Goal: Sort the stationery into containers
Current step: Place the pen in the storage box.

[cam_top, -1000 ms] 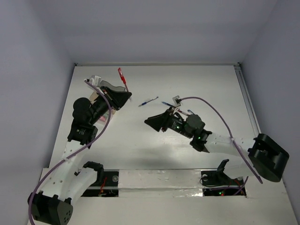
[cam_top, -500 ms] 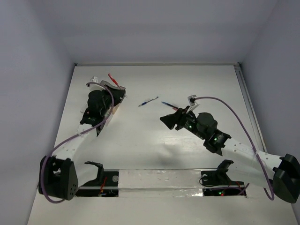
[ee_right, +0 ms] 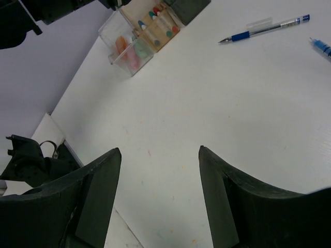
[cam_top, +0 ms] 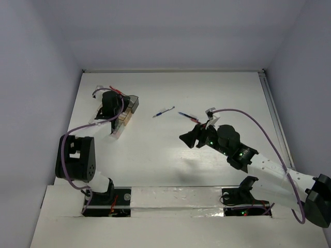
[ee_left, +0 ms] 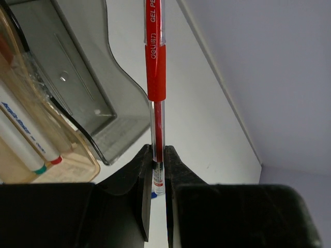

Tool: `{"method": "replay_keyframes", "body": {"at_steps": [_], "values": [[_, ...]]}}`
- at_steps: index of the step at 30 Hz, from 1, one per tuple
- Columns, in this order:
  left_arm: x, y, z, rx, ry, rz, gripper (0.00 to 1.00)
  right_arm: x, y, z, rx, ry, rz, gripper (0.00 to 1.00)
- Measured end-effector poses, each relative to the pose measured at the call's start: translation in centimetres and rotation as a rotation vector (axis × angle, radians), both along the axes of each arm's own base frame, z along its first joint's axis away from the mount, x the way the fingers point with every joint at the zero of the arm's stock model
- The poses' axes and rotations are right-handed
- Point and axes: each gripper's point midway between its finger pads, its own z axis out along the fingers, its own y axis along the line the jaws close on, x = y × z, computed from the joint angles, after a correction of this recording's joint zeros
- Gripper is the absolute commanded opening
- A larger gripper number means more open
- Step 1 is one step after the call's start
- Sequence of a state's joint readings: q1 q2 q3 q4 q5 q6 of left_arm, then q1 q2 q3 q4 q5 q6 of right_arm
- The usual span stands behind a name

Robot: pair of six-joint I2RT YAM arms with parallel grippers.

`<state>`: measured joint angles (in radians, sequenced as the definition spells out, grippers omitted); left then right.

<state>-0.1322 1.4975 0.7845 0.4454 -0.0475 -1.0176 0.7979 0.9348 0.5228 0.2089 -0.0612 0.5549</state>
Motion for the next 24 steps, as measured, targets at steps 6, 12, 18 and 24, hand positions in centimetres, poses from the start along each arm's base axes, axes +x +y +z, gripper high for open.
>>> {"method": "replay_keyframes", "body": {"at_steps": [6,12,18,24], "values": [[1.8,0.8,-2.0,-0.013,0.047,0.059,0.00,-0.5,0.1,0.7,0.017,-0.012,0.027,0.68],[2.6,1.3,-3.9,-0.025,0.086,0.095,0.06,-1.0,0.4,0.5,0.018,-0.003,0.059,0.68],[2.8,2.1,-4.7,-0.024,0.100,0.132,0.21,-1.2,0.5,0.1,0.016,0.002,0.070,0.68],[3.0,2.2,-4.4,-0.026,0.084,0.142,0.38,-1.2,0.5,0.1,0.016,0.002,0.070,0.68]]}}
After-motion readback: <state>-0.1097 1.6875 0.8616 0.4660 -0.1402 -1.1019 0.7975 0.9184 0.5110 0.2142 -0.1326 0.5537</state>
